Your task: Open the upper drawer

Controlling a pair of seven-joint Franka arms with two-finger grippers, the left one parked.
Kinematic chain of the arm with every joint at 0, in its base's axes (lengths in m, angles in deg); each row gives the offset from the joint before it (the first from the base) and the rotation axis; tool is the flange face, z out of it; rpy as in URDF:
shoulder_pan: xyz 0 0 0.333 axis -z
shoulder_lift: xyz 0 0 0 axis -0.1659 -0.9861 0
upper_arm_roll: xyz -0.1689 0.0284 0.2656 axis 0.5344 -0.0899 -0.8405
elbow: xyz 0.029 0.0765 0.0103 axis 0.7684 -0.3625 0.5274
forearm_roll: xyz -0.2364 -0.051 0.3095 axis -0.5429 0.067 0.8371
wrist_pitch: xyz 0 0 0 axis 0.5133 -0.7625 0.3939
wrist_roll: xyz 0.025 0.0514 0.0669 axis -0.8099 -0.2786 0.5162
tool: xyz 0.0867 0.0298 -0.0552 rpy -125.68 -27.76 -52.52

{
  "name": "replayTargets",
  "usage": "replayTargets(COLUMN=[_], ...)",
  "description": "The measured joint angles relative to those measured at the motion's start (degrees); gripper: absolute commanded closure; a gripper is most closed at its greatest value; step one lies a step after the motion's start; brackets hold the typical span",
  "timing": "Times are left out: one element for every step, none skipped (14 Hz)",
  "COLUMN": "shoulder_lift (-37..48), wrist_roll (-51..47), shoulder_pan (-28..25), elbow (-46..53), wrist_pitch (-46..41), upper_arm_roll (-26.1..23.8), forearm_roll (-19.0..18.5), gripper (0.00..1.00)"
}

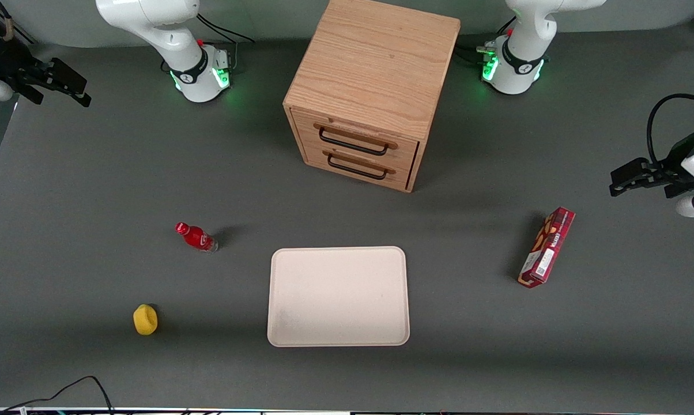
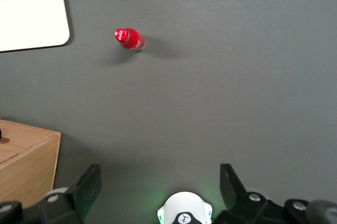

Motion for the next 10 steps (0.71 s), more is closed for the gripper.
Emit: replayTargets(shoulder_lift=[0.0, 0.0, 0.0, 0.0, -0.1, -0.2, -0.4, -0.6, -0.9, -1.2], wrist_roll=[0.0, 0.2, 0.2, 0.2, 0.2, 0.3, 1.0, 3.1, 6.9, 10.6], shoulder_pan=[0.0, 0.0, 0.0, 0.0, 0.1, 0.1, 0.1, 0.0, -0.2, -0.3], elbow=[0.0, 0.2, 0.5, 0.7, 0.9, 1.0, 1.1, 1.3, 1.7, 2.2], wrist_pitch=[-0.1, -0.2, -0.4, -0.6, -0.9, -1.3, -2.1, -2.9, -3.9, -4.6], upper_arm_roll=[0.1, 0.2, 0.3, 0.4, 0.7, 1.1, 1.4, 1.4, 1.2, 0.7], forearm_roll=[0.0, 0.0, 0.0, 0.0, 0.0, 0.0, 0.0, 0.0, 0.1, 0.5], gripper=[0.0, 0.0, 0.0, 0.0, 0.0, 0.0, 0.0, 0.0, 0.0, 0.0])
